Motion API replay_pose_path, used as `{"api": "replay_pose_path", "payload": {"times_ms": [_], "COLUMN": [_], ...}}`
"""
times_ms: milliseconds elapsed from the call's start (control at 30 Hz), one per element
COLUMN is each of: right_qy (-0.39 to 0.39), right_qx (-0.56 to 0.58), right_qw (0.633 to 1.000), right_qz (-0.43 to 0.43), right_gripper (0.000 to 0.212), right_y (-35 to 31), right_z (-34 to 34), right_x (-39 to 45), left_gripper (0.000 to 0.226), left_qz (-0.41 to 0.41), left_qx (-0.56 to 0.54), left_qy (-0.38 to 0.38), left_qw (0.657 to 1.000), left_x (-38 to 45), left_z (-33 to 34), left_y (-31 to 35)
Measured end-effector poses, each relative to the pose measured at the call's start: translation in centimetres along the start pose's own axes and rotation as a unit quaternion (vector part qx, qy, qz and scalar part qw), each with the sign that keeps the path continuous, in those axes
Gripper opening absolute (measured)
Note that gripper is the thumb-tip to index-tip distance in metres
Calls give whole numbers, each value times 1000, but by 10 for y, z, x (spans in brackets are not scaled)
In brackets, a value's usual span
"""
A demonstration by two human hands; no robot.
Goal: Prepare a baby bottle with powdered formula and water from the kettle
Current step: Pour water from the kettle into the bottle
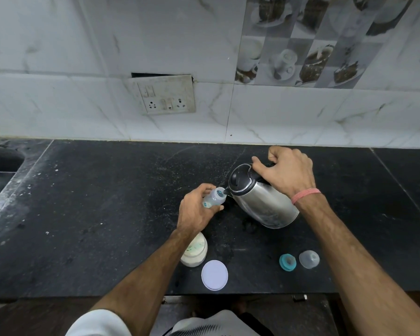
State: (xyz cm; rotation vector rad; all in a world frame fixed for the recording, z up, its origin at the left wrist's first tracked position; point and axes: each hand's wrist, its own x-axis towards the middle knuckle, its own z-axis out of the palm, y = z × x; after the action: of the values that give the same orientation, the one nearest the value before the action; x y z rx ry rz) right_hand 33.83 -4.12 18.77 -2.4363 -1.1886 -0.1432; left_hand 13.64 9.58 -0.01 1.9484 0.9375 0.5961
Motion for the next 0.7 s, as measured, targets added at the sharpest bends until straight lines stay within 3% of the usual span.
{"api": "replay_pose_path", "payload": {"times_ms": [700], "right_qy": [-5], "right_qx": [-2], "right_qw": [1000], "right_qz": [0], "right_gripper": [64], "right_y": [0], "right_z": [0], "right_x": [3], "left_gripper": [67], "left_qz": [-2], "left_qx": [-2], "left_qy": [-8], "left_qw": [1000], "left_x": [1], "left_z": [1], "left_y": [-1]}}
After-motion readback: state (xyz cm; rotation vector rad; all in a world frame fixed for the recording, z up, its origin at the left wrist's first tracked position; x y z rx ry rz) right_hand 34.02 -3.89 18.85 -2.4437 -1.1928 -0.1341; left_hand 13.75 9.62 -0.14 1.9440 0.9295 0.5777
